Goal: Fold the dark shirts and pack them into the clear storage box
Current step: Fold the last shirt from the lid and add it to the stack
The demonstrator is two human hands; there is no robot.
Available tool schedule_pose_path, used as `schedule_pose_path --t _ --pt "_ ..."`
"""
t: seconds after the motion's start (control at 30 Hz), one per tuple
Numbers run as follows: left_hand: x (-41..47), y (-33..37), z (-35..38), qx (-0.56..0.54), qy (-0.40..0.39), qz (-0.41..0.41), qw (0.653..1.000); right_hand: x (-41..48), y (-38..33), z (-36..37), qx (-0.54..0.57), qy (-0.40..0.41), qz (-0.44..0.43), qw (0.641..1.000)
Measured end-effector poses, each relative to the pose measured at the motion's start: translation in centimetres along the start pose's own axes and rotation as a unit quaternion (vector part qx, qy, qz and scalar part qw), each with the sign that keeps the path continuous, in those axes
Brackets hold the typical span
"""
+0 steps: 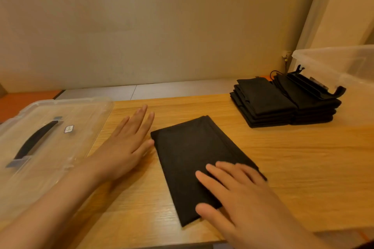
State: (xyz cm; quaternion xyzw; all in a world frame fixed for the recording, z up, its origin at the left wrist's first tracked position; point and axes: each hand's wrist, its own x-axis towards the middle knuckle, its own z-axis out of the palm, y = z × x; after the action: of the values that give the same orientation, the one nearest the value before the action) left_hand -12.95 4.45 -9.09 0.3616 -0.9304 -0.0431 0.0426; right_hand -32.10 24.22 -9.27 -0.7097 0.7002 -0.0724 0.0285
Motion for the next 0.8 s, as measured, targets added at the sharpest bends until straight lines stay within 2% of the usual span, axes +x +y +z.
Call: schedule_pose_path --t 0.03,0.1,0.2,0.3,0.37,0.53,0.6,0.67,0.77,0.8 --pt "-0.3 1.1 0.0 -0.02 0.018 -0.004 1.0 0.1 -0.1 -0.6 0.002 0.04 -0.006 0.999" --pt "-1.3 4.6 0.8 -0.056 0.026 0.017 0.998 1.3 1.1 -1.0 0.028 0.03 -0.056 0.998" --pt "-2.6 8.5 3.3 -0.073 -0.022 0.063 0.995 3.2 3.9 0.0 0.02 -0.056 -0.103 0.993" --pt "-3.3 8.3 3.8 -0.065 -0.053 0.082 0.993 3.1 5.8 1.0 0.031 -0.099 -0.082 0.991" --pt "-4.1 7.6 3.2 -0.079 -0.066 0.094 0.99 2.1 6.4 1.1 0.032 -0.095 -0.075 0.992" --pt "-7.8 7.0 3.4 -0.065 -0.067 0.173 0.981 -1.6 5.6 1.1 0.003 -0.116 -0.129 0.985" --pt "-9.0 6.5 4.3 0.008 -0.038 0.201 0.979 -2.8 5.5 2.3 -0.021 -0.073 -0.145 0.987" --pt "-9.9 6.7 4.7 0.038 -0.021 0.194 0.98 -3.8 5.4 3.3 -0.053 -0.018 -0.136 0.989" --pt "-10.9 6.9 5.5 -0.012 0.024 0.206 0.978 -5.1 4.6 4.5 -0.023 0.042 -0.151 0.987" --pt "-11.6 7.0 5.8 -0.032 0.06 0.212 0.975 -5.5 4.5 4.9 0.0 0.063 -0.166 0.984"
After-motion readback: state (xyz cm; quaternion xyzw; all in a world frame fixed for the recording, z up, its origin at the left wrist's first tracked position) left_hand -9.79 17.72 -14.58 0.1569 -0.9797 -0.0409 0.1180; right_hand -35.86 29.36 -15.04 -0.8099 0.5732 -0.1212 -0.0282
